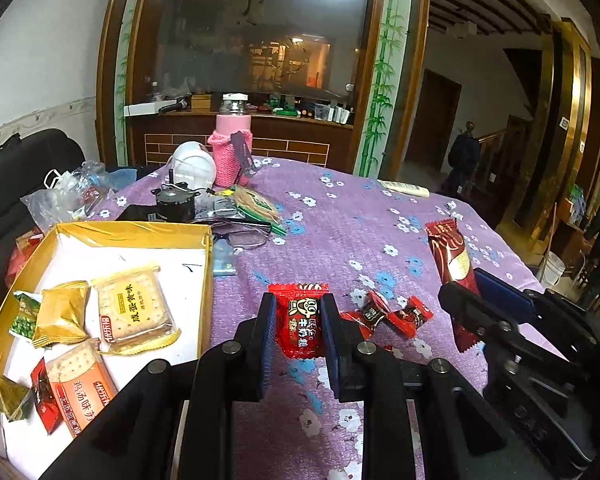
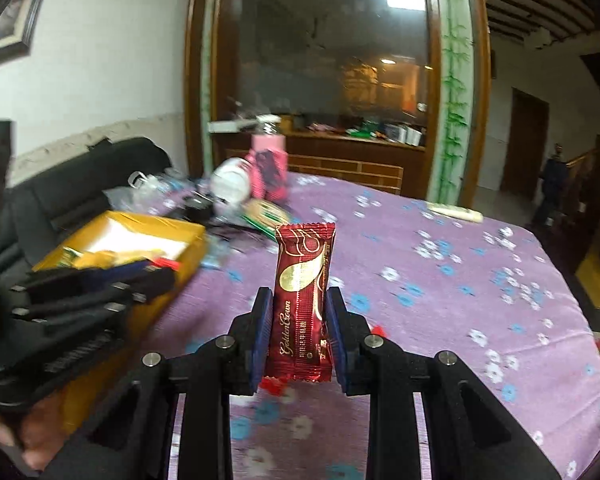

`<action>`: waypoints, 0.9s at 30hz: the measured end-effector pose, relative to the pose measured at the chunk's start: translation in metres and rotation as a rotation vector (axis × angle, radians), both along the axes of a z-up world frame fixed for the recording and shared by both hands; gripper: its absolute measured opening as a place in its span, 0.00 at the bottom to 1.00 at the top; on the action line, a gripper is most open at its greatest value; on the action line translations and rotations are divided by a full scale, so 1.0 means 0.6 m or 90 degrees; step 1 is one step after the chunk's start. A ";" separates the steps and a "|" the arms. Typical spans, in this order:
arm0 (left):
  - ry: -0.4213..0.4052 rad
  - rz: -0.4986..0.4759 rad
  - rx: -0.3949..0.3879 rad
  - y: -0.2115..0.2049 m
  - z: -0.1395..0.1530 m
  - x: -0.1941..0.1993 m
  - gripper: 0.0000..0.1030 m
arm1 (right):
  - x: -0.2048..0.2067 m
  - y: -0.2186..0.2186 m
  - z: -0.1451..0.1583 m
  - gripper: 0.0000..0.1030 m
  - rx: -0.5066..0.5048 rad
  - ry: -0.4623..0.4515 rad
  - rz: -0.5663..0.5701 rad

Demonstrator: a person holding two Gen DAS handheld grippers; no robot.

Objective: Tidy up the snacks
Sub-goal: 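Carry the red candy and chocolate bar over the white tray with both grippers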

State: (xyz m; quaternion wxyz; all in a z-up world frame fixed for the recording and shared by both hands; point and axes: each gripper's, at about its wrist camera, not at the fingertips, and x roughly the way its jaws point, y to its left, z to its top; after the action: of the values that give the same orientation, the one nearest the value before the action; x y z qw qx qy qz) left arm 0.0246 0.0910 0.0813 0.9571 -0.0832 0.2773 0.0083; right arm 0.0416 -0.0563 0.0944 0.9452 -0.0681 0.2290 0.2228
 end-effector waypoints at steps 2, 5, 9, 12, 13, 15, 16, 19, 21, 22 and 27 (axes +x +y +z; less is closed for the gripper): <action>-0.008 0.009 -0.006 0.010 0.006 -0.006 0.21 | -0.003 -0.003 0.008 0.25 0.017 0.005 -0.002; -0.012 0.030 -0.019 0.040 0.011 -0.023 0.21 | 0.000 -0.010 0.014 0.25 0.063 0.055 0.011; -0.005 0.072 -0.047 0.103 0.003 -0.054 0.21 | -0.018 0.008 0.009 0.25 0.060 0.074 0.023; -0.001 0.113 -0.037 0.143 -0.009 -0.076 0.21 | -0.033 0.034 0.006 0.25 0.055 0.088 0.047; 0.001 0.125 -0.028 0.154 -0.013 -0.082 0.21 | -0.039 0.043 0.005 0.25 0.055 0.092 0.057; 0.005 0.142 -0.019 0.169 -0.022 -0.092 0.21 | -0.054 0.076 0.001 0.25 0.048 0.103 0.088; 0.008 0.153 -0.018 0.181 -0.026 -0.098 0.22 | -0.057 0.086 -0.002 0.25 0.044 0.105 0.096; 0.016 0.172 -0.020 0.209 -0.038 -0.107 0.22 | -0.074 0.134 -0.009 0.25 0.031 0.123 0.139; 0.029 0.175 -0.021 0.221 -0.050 -0.108 0.22 | -0.082 0.167 -0.015 0.25 0.025 0.142 0.167; 0.034 0.175 -0.024 0.224 -0.055 -0.108 0.22 | -0.084 0.180 -0.017 0.25 0.024 0.149 0.175; 0.042 0.175 -0.040 0.230 -0.069 -0.109 0.22 | -0.082 0.240 -0.035 0.25 0.015 0.182 0.198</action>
State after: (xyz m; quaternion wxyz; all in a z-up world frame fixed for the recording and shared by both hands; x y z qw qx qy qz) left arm -0.0405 0.2291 0.0402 0.9344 -0.1500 0.2944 0.1333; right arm -0.0078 0.0878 0.0733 0.8579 -0.0594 0.3450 0.3762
